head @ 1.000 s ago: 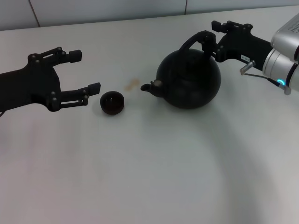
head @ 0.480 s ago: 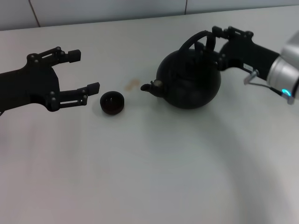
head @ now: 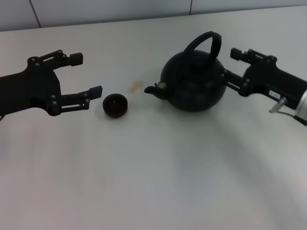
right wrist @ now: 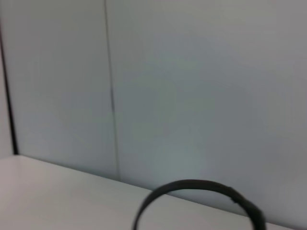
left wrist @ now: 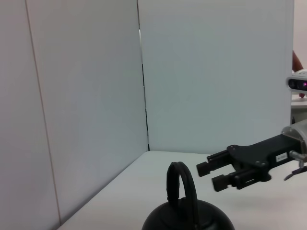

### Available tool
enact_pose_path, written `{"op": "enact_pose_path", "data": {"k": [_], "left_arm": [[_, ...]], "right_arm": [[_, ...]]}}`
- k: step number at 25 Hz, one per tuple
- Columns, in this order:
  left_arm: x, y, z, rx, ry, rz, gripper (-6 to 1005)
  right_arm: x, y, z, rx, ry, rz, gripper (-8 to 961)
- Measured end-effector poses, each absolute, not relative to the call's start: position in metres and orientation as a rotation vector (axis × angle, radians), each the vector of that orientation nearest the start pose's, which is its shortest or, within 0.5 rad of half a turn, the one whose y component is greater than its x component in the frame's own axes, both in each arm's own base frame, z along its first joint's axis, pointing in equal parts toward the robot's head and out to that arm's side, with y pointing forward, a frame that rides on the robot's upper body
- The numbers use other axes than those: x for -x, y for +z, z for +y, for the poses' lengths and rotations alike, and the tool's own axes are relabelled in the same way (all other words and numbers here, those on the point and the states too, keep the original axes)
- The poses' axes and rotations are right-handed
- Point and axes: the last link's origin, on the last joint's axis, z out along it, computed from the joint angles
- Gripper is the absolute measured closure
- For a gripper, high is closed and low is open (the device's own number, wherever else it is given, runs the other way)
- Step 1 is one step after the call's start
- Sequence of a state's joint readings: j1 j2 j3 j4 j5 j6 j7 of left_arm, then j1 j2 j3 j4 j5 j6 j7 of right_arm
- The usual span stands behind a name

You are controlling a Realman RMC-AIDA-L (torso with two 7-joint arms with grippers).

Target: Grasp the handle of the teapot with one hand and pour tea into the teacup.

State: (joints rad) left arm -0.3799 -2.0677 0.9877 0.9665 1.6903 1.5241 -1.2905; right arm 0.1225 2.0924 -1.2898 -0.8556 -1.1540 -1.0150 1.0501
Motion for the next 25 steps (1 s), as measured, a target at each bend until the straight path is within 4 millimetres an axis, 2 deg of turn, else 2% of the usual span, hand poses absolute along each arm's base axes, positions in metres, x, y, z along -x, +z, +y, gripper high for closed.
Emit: {"op": "enact_pose_path", "data": {"k": [6,11,14,18,25], "left_arm": [[0.227,0.029,0.319,2.715,-0.759,-0.158,139],[0.226,0.034,0.305,2.766,-0.827,-0.142,139],[0.228,0.043,0.294,2.786,-0.887,-0.136,139],[0.234,0.046,0.285,2.788,-0.905,-0.155,139],[0.243,0.043,0.271,2.804,-0.926,-0.206,139]], "right_arm": [[-0.283,0.009,0.279,2.254,0.919,0.443,334],[-0.272,0.033,0.245,2.417,1.08,0.233,334],[-0.271,0.046,0.229,2.534,1.12,0.183,333],[-0.273,0.05,0.23,2.632,1.082,0.243,333],[-0.272,0.032,0.24,2.704,0.997,0.286,333]]}}
